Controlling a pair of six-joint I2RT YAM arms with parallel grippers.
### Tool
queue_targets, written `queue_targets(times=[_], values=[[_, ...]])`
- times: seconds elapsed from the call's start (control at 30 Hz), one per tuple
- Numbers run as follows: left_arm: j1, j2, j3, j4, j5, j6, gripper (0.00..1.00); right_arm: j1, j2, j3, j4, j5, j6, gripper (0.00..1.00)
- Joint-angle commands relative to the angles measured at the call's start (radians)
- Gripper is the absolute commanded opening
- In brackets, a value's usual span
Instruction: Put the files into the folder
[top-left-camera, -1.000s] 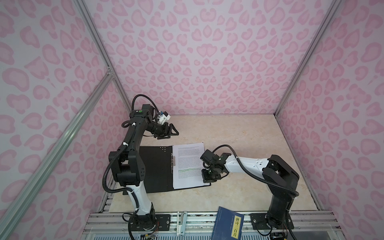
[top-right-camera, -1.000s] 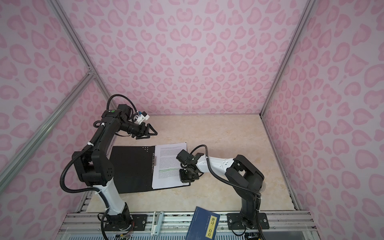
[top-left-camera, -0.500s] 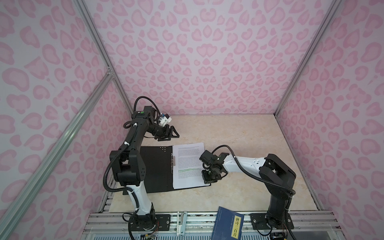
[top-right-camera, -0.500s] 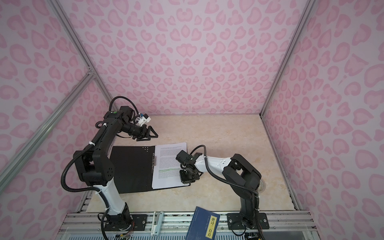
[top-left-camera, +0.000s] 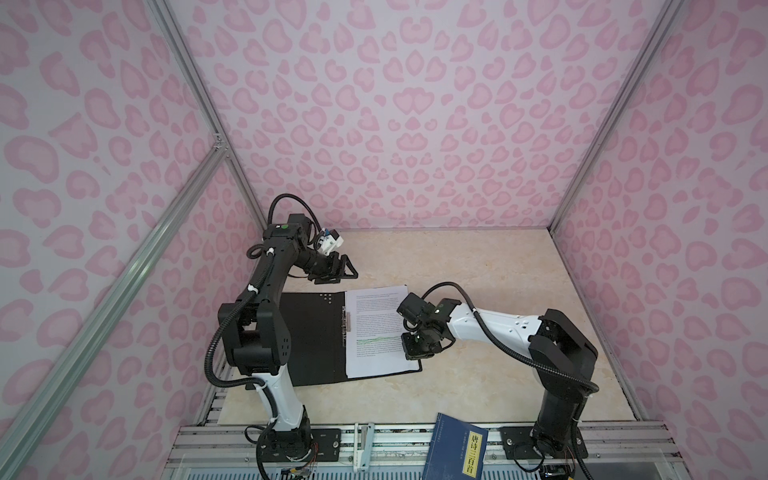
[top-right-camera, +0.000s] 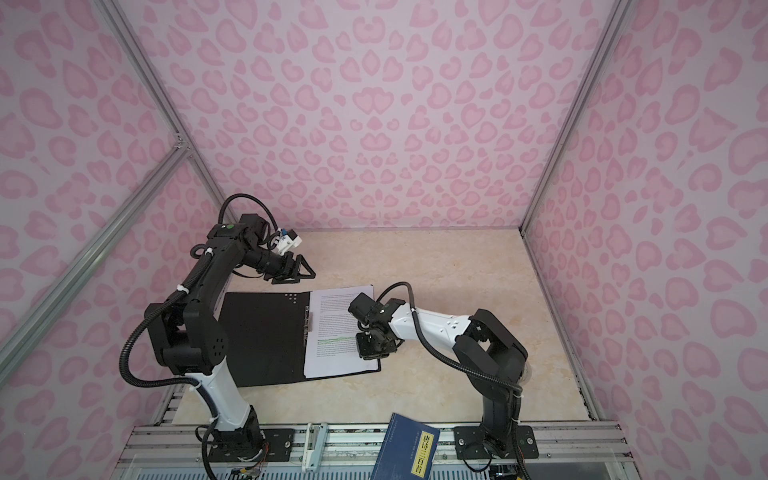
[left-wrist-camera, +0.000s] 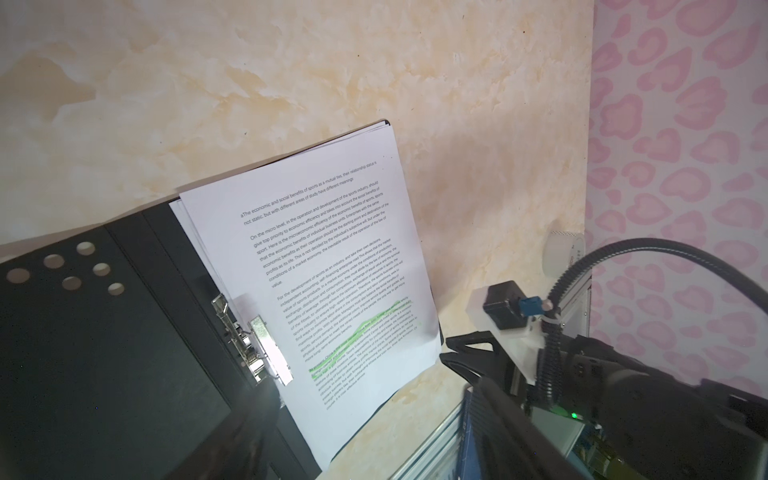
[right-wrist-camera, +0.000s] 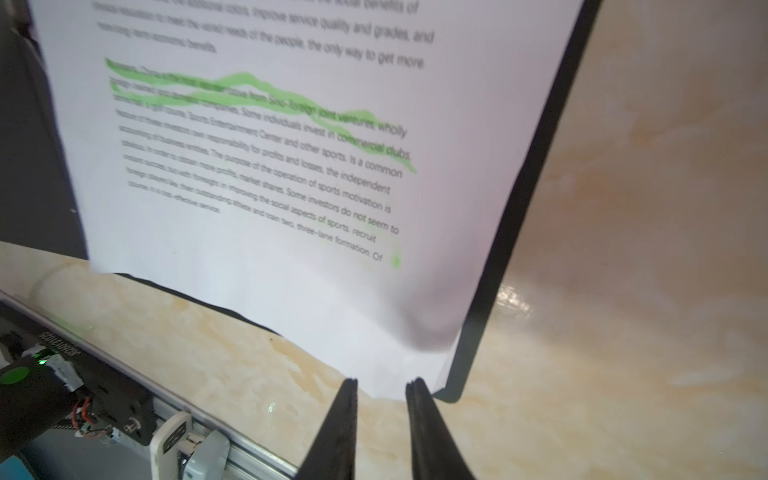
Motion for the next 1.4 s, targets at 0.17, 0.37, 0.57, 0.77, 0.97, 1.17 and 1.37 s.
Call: queue_targets(times=[0.17,0.37,0.57,0.77,0.97,1.17,1.37], values=[[0.0,-0.049,-0.101,0.034,-0.053,0.014,0.76,-0.131,-0.063,0.037,0.045,-0.028,-0.021,0.29],[0.0,-0.061,-0.198,0.061,-0.089,0.023,0.76,-0.247,0.027,0.098,0.124,-0.084,-0.087,0.29],[0.0,-0.069,-0.235,0.072,-0.109,0.02,0.76,-0.307,0.153,0.145,0.232,-0.158,-0.101,0.29],[0.0,-0.052,-0.247,0.072,-0.103,0.014,0.76,-0.334,0.262,0.202,0.257,-0.173,-0.103,0.29],[0.0,-0.043,-0.25,0.07,-0.119,0.019,0.76,-0.355,0.336,0.26,0.267,-0.202,-0.101,0.29],[0.0,-0.034,-0.25,0.071,-0.119,0.016,0.76,-0.359,0.388,0.322,0.227,-0.214,-0.115,0.3],[0.0,-0.032,-0.243,0.061,-0.111,0.018,0.76,-0.361,0.424,0.354,0.198,-0.211,-0.128,0.3]])
